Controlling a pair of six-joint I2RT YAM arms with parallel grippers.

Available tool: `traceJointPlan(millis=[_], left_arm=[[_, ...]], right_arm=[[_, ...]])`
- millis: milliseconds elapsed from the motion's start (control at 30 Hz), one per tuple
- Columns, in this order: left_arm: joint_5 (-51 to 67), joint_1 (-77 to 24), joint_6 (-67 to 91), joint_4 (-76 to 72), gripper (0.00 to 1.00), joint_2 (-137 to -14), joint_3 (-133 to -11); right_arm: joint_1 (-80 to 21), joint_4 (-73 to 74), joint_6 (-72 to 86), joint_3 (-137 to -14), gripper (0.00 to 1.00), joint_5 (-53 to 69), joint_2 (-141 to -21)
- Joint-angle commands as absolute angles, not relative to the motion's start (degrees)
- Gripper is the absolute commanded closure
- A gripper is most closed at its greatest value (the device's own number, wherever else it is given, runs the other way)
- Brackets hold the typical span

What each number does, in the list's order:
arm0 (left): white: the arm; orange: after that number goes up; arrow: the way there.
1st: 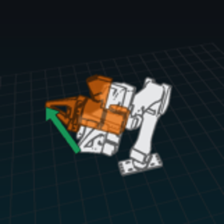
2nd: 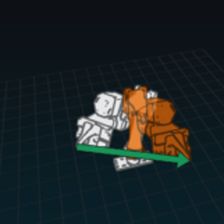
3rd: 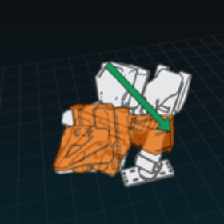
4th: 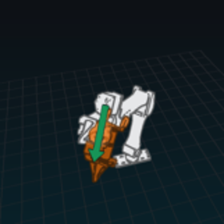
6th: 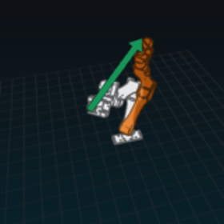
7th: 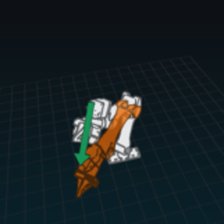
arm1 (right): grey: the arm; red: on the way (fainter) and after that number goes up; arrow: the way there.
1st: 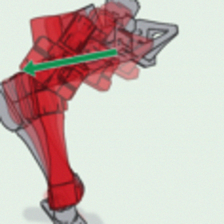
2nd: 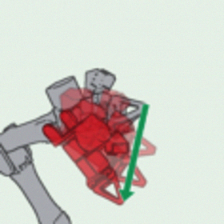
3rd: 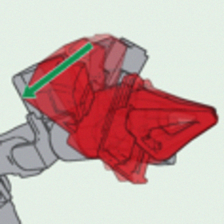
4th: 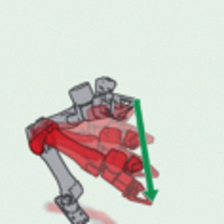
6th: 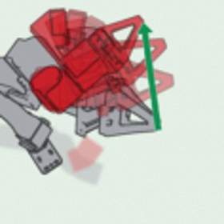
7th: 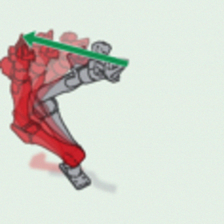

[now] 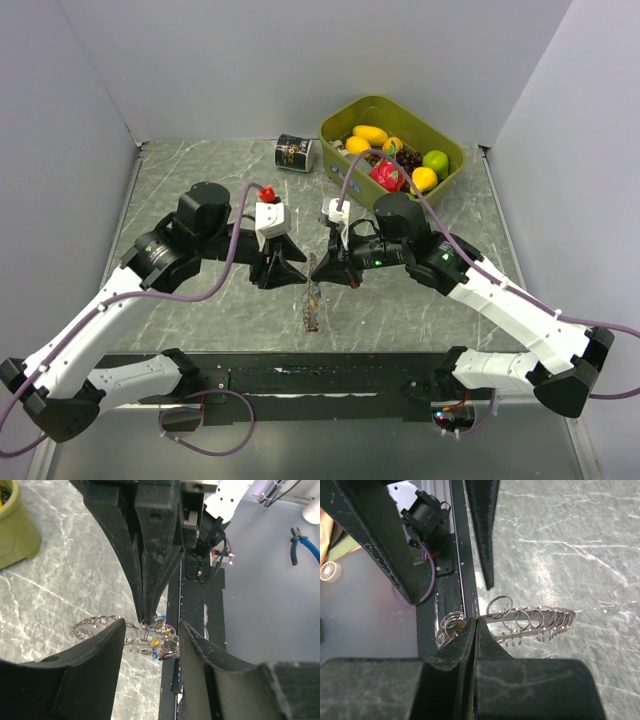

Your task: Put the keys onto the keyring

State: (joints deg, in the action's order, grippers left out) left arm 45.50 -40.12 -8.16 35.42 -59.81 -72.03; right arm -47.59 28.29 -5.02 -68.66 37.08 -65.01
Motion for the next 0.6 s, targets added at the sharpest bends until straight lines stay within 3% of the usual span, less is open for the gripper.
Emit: traceJointPlan(millis=[0, 233, 567], left_arm=[[49.3, -40.3, -11.6, 40.4, 0.49, -62.7, -76.2], [49.9, -40.3, -11.3, 40.5, 0.50, -63.8, -75.7], [49.5, -40.3, -11.3, 41.2, 0.63, -65.0, -75.5]], right_arm=[[-47.5, 25.6, -6.5, -71.5, 1.00, 37.9, -62.8], [-47.5, 24.2, -6.0, -70.5, 1.00, 38.8, -61.8], [-47.5, 22.8, -5.4, -70.0, 1.00, 39.0, -61.1]])
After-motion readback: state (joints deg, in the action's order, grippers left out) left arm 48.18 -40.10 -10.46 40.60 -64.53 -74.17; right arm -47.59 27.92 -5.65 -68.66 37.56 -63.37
